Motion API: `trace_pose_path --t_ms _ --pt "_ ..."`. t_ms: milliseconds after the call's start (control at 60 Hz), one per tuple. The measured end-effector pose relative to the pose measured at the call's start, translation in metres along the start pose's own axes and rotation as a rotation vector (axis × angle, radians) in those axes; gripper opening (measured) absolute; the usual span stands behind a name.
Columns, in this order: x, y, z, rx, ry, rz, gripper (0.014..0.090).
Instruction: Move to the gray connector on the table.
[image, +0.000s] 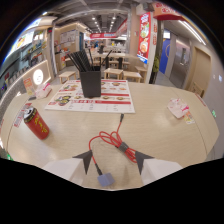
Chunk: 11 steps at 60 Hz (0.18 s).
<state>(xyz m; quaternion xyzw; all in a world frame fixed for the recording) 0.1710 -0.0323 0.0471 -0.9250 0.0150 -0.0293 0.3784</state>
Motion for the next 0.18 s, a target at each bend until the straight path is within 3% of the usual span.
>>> trace_pose_path --t_ms 183 --pt "-0.0001 -0.0017 0.0013 -0.006 0.003 0.012 0.0844"
